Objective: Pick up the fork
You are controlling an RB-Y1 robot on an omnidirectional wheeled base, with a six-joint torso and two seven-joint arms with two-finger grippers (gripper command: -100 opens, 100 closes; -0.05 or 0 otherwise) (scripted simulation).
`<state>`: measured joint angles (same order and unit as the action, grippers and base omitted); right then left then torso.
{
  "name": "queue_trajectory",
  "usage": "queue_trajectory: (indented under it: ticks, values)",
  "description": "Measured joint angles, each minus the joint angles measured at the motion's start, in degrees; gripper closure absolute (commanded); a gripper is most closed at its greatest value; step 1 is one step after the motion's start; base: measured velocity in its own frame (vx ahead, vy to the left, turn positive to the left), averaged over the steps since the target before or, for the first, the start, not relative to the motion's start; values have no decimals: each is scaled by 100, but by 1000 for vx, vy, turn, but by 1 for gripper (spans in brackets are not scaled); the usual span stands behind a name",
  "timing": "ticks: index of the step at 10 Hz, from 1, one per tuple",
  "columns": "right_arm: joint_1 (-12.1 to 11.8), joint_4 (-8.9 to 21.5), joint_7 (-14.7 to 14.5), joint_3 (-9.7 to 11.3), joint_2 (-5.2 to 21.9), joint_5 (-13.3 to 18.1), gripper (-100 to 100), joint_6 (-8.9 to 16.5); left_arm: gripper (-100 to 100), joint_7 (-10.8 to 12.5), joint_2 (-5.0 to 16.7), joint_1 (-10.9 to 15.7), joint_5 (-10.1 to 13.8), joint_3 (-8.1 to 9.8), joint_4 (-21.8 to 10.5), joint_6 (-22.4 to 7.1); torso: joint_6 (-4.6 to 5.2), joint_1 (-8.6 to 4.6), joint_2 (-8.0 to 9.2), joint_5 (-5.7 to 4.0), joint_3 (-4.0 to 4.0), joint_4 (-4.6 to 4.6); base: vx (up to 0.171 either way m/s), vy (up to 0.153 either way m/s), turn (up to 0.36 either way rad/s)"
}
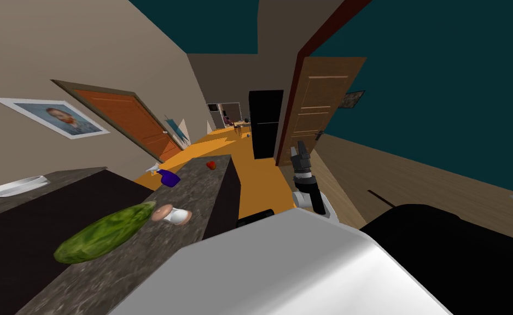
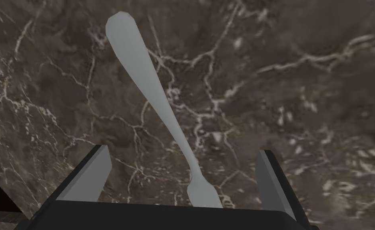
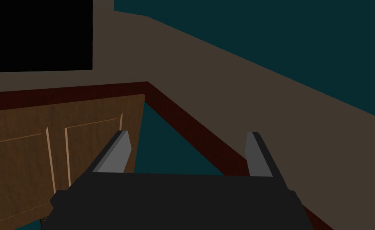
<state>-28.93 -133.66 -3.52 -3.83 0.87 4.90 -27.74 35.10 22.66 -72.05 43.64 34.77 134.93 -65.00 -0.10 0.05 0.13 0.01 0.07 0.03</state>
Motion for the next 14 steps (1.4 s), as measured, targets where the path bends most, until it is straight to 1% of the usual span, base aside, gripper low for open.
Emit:
queue_trajectory:
  ticks: [2,3,4,5,6,9,10,14]
  values:
    - [0,0,0,0,0,0,0,0,-100,115,107,-156,189,78,-64,-232,-1,-3,2,0,1,1,-15,27,-62]
    - [0,0,0,0,0,0,0,0,-100,171,144,-217,237,80,-92,-328,-1,-4,1,-1,1,1,-7,13,-12]
    - [0,0,0,0,0,0,0,0,0,186,148,-223,241,79,-94,-351,-1,-9,-1,-1,0,0,0,0,0]
    - [0,0,0,0,0,0,0,0,-100,184,147,-222,240,79,-94,-349,-1,-13,-3,-2,-2,0,4,-1,-22]
    - [0,0,0,0,0,0,0,0,-100,166,141,-174,208,47,-170,-328,-1,-15,-6,-2,-3,-1,10,-3,-28]
    - [-1,0,0,0,0,0,0,0,-100,20,108,6,89,-94,-539,-169,-1,-16,-9,-3,-5,-2,7,-3,-16]
    - [-1,0,0,0,0,0,0,0,100,9,108,12,87,-97,-553,-158,-2,-16,-8,-4,-4,-2,0,0,0]
    - [-1,0,0,0,0,0,0,0,100,26,102,9,92,-92,-557,-162,6,-14,-6,0,-3,-2,0,0,3]
